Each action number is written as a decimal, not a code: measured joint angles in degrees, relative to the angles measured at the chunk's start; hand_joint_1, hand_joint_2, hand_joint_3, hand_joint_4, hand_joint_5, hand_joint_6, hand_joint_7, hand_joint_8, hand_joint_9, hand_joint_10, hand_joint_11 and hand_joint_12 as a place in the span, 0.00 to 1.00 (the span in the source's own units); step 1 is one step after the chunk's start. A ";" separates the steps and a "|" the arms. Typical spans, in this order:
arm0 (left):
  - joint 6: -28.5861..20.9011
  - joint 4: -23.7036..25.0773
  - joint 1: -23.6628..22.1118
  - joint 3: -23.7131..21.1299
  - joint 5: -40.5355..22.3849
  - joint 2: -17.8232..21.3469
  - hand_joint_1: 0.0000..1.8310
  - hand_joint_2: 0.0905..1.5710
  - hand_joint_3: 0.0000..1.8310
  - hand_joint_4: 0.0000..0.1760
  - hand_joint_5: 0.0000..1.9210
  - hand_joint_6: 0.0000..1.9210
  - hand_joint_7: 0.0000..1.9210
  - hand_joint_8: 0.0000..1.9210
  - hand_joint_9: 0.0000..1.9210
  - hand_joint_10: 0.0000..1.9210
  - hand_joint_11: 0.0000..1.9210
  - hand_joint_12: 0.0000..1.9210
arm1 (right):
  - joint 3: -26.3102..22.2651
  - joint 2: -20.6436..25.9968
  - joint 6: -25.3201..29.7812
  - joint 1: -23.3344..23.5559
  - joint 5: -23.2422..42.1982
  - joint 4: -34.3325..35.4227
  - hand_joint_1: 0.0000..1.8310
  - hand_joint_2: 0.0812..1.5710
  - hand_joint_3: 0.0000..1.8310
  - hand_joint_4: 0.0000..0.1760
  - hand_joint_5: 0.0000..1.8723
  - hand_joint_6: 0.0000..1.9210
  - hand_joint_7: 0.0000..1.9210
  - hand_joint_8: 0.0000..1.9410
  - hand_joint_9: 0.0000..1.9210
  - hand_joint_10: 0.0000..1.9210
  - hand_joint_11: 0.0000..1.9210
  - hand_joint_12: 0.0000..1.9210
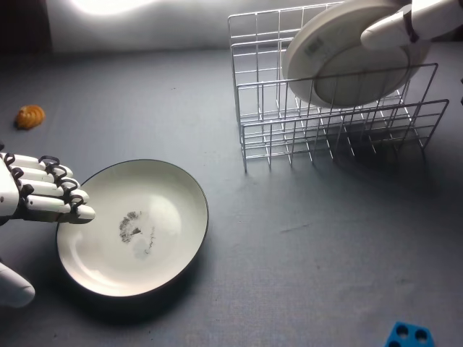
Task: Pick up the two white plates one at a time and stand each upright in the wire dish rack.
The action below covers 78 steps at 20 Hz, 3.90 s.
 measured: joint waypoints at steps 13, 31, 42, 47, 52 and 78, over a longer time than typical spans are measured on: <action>0.00 0.39 -0.17 -0.04 0.02 0.00 0.00 0.65 0.00 0.00 0.00 0.00 0.00 0.00 0.00 0.00 0.00 0.00 | 0.24 0.00 0.35 0.00 -2.21 1.60 0.66 0.71 0.00 0.01 0.49 0.61 0.51 0.48 0.59 0.00 0.38 0.45; 0.00 2.08 0.00 -0.70 0.59 -0.02 0.00 0.65 0.00 0.00 0.01 0.00 0.01 0.00 0.00 0.00 0.00 0.00 | 0.24 0.02 -0.24 -0.68 -1.25 1.86 0.44 0.66 0.00 0.00 0.35 0.00 0.41 0.00 0.40 0.00 0.15 0.53; 0.00 2.23 0.07 -0.72 0.70 -0.13 0.00 0.66 0.00 0.00 0.01 0.00 0.00 0.00 0.00 0.00 0.00 0.00 | 0.22 0.02 -0.28 -0.68 0.35 1.60 0.40 0.65 0.00 0.00 0.28 0.00 0.33 0.00 0.34 0.00 0.10 0.53; -0.02 2.23 0.70 -0.72 0.79 -0.26 0.00 0.66 0.00 0.00 0.01 0.00 0.01 0.00 0.00 0.00 0.00 0.00 | 0.22 0.07 -0.28 -0.57 0.59 1.40 0.37 0.64 0.00 0.00 0.24 0.00 0.30 0.00 0.31 0.00 0.07 0.53; 0.02 2.27 1.62 -0.70 0.94 -0.48 0.00 0.66 0.00 0.00 0.00 0.00 0.00 0.00 0.00 0.00 0.00 0.00 | 0.11 0.42 -0.90 -0.20 -0.13 0.20 0.34 0.63 0.00 0.00 0.18 0.00 0.25 0.00 0.27 0.00 0.04 0.52; -3.28 -1.29 9.60 -0.35 2.49 -2.19 0.00 0.65 0.00 0.00 0.01 0.00 0.01 0.00 0.00 0.00 0.00 0.00 | -19.17 10.38 -27.76 18.49 -4.66 -4.52 0.35 0.64 0.00 0.00 0.16 0.00 0.21 0.00 0.21 0.00 0.00 0.52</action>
